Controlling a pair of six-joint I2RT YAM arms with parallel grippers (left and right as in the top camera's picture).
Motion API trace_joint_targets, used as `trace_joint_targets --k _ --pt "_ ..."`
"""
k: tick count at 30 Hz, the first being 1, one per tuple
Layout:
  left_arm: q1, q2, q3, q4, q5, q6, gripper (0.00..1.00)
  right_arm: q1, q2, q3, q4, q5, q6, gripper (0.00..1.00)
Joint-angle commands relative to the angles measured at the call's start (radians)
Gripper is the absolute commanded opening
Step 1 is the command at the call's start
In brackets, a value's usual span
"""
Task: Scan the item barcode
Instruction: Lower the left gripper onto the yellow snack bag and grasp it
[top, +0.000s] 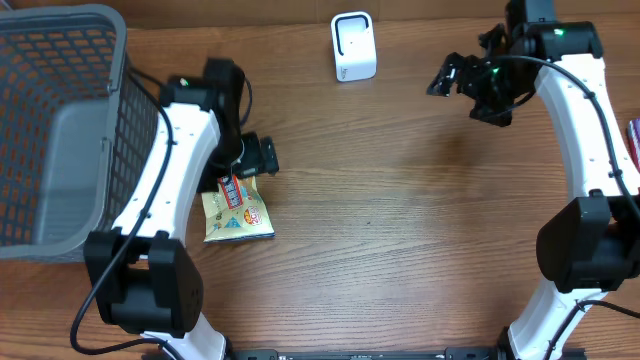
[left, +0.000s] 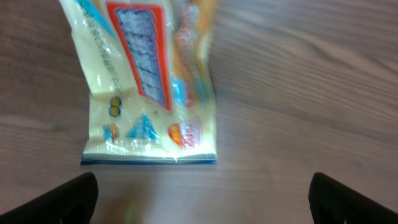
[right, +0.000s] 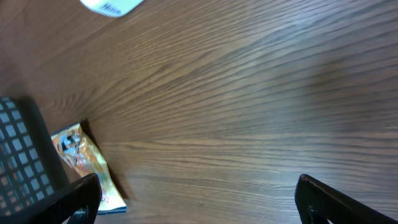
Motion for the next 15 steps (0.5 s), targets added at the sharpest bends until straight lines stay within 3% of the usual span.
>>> trace_joint_targets --k 1,2,5,10,15 --pt "0.019 0.000 -0.135 0.127 -0.109 -0.064 0.92 -0.029 -0.027 0.000 0.000 0.010 0.003 1.00" --pt "0.030 0.000 -0.194 0.209 -0.117 -0.063 0.84 -0.037 -0.027 0.000 -0.002 0.010 -0.010 1.00" --pt "0.045 0.000 -0.277 0.328 -0.116 -0.051 0.79 -0.046 -0.027 0.000 -0.004 0.010 -0.015 1.00" --pt "0.051 0.000 -0.384 0.481 -0.050 -0.015 0.78 -0.047 -0.027 0.000 -0.004 0.010 -0.014 1.00" --pt "0.037 0.000 -0.477 0.598 0.100 0.116 0.77 -0.045 -0.027 0.000 -0.005 0.010 -0.014 1.00"
